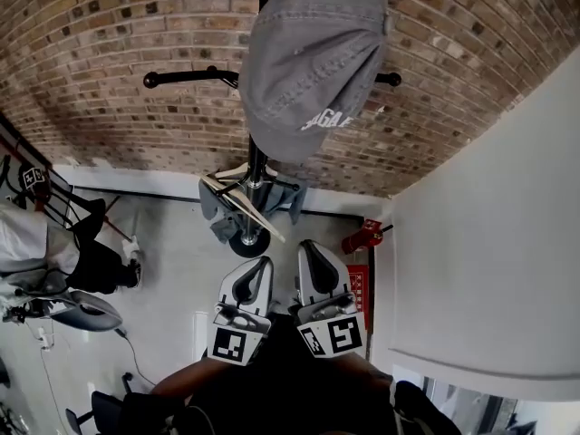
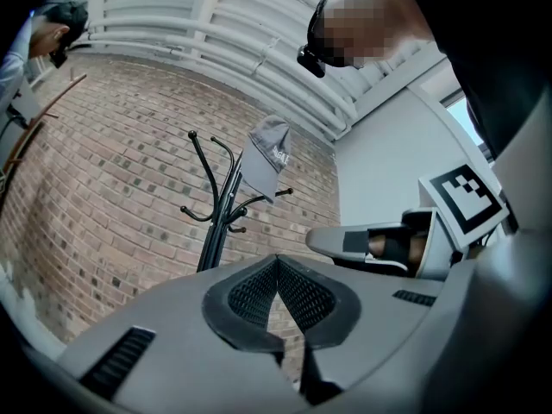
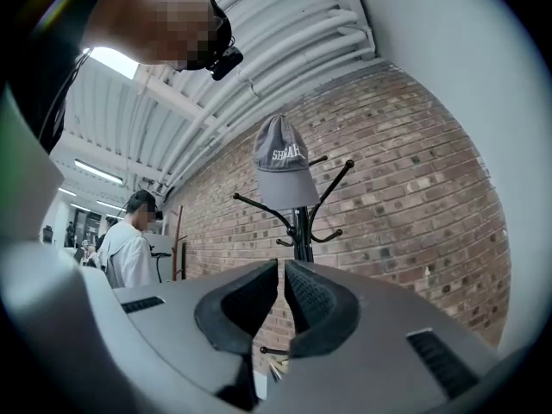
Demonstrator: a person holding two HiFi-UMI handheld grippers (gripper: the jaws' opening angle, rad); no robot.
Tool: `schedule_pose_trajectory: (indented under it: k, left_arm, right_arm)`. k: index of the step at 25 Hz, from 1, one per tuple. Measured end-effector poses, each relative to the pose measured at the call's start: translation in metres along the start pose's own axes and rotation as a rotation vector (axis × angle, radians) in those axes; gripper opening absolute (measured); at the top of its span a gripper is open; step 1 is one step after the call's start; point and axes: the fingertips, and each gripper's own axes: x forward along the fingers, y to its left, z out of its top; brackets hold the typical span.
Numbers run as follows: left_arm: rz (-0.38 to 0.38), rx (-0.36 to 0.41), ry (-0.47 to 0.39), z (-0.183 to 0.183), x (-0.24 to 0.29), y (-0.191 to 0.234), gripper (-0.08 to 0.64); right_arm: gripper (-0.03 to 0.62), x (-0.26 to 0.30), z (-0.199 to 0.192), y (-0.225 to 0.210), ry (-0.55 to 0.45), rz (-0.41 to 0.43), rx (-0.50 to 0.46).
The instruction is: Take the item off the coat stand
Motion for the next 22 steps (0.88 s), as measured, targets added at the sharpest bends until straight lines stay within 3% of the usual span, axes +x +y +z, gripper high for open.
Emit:
schedule_pose_trajectory:
  k: [9,13,15,19,22]
  left_arm:
    - [0.075,-0.003,-0.102,0.022,0.031,0.013,0.017]
    - [0.086,0.047,-0.039,0.001,0.027,0.016,0.017]
    - [0.099,0.046,-0.03,-0.003,0.026,0.02,0.017]
    - [0.118,0.011,-0.045,0.001,0.028,0.024,0.017]
    - [0.118,-0.008,-0.051,0.005,0.028,0.025,0.017]
  right_arm:
    - [0.021,0.027,0.029,-0.016,-0.015,0.073,-0.025]
    - [0.03,0.037,0.038,-0.013,0.013,0.136,-0.02]
    - [0.116,0.041,0.046,-0.009,0.019,0.17,-0.038]
    - [0.117,0.048,0.071,-0.009,-0.023,0.182,-0.083]
    - [0.117,0.055,0.087,-0.012,-0.049,0.194,-0.06]
